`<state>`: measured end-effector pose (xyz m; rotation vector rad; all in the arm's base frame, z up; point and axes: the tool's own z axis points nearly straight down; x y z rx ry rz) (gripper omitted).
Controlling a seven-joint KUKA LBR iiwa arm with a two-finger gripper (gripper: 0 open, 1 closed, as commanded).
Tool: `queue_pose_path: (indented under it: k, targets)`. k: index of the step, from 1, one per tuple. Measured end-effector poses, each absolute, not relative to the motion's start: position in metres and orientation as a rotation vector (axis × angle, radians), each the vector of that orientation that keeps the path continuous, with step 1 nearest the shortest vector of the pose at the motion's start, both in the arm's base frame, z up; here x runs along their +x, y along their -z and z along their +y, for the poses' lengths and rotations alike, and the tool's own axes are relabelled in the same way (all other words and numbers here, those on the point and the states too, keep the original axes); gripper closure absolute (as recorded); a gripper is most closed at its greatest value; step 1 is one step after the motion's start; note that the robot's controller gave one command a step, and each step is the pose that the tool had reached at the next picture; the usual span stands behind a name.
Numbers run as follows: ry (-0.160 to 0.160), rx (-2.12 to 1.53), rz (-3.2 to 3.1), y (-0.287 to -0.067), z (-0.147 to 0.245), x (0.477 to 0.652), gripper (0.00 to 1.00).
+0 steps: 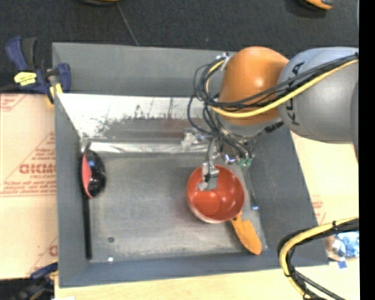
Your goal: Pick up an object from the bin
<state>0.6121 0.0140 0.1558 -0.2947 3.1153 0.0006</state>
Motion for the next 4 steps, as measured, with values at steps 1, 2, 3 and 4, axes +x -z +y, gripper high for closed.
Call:
queue_pose_path:
  k: [1,2,3,4]
  targets:
    - [0.003,-0.496,3.089,-0.13,0.02,0.608,0.0]
    - [0.0,-0.458,3.093,-0.109,0.014,0.619,0.0]
    - [0.0,-0.268,3.116,-0.094,0.0,0.621,0.0]
    - [-0.003,-0.201,3.117,-0.08,-0.017,0.633,0.0]
